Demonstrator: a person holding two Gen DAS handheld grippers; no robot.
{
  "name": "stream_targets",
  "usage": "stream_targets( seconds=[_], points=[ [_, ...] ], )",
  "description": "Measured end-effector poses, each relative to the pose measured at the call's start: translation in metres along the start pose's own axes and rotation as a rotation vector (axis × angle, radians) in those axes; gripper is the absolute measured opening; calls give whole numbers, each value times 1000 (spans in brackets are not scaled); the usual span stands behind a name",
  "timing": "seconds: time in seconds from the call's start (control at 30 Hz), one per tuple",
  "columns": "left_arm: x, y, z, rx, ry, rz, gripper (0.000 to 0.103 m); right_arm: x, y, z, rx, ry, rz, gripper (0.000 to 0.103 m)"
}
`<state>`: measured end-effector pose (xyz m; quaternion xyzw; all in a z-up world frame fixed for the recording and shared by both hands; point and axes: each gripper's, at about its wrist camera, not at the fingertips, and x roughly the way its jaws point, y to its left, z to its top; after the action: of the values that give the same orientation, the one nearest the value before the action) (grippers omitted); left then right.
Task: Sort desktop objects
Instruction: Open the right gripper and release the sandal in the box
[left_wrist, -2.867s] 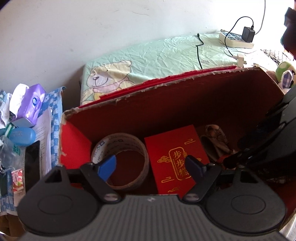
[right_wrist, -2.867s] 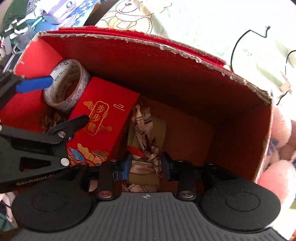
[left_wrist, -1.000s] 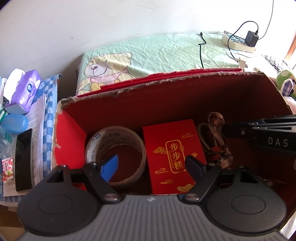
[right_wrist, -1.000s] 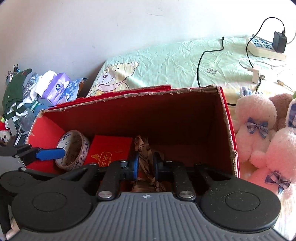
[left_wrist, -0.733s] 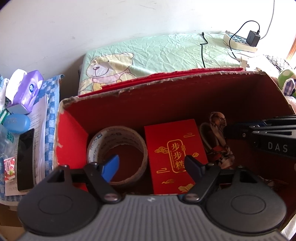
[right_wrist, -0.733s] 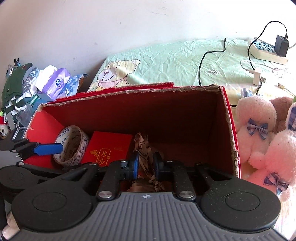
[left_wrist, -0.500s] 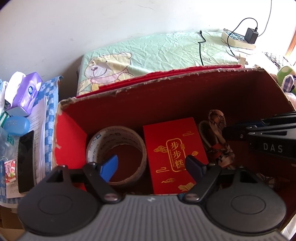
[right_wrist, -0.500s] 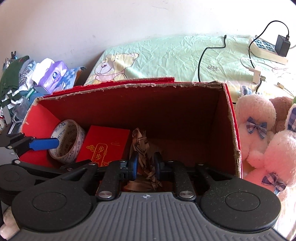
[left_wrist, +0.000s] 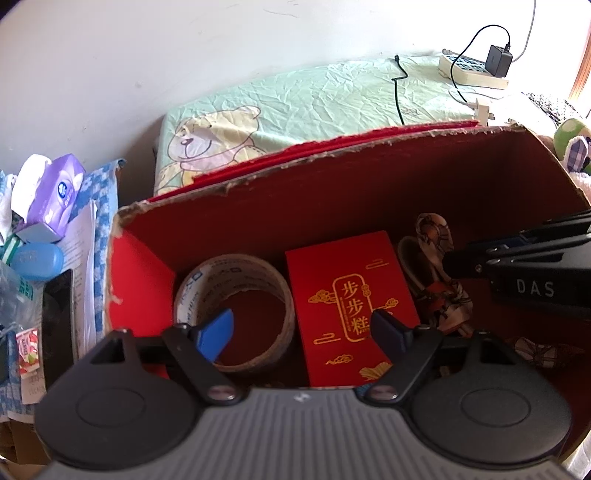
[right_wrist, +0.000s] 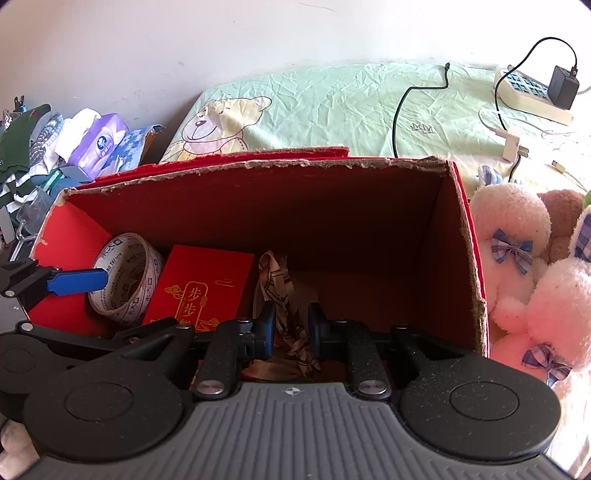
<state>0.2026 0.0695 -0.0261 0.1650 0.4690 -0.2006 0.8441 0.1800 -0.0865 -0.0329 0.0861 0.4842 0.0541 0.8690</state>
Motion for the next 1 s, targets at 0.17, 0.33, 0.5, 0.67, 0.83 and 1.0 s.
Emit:
stream_targets(
  seconds=[0.17, 0.33, 0.5, 0.67, 0.83, 1.0],
  points=[
    [0, 0, 0, -6, -1, 9, 83, 1, 0, 0, 0, 2, -9, 19],
    [-1, 0, 0, -13, -9, 16, 82, 2, -1, 1, -3, 7, 2, 19],
    [-3, -1, 0, -14, -16, 22, 81, 1, -1, 1, -9, 9, 18, 22],
    [-1, -2, 1, -10, -7, 26, 81, 2, 0, 1, -10, 16, 12, 20],
    [-3, -3, 1, -4, -15, 21, 83, 2, -1, 2, -12, 20, 14, 20],
    [-4, -4, 0, -1, -27, 22, 84, 2, -1, 1, -13, 19, 16, 20]
  ],
)
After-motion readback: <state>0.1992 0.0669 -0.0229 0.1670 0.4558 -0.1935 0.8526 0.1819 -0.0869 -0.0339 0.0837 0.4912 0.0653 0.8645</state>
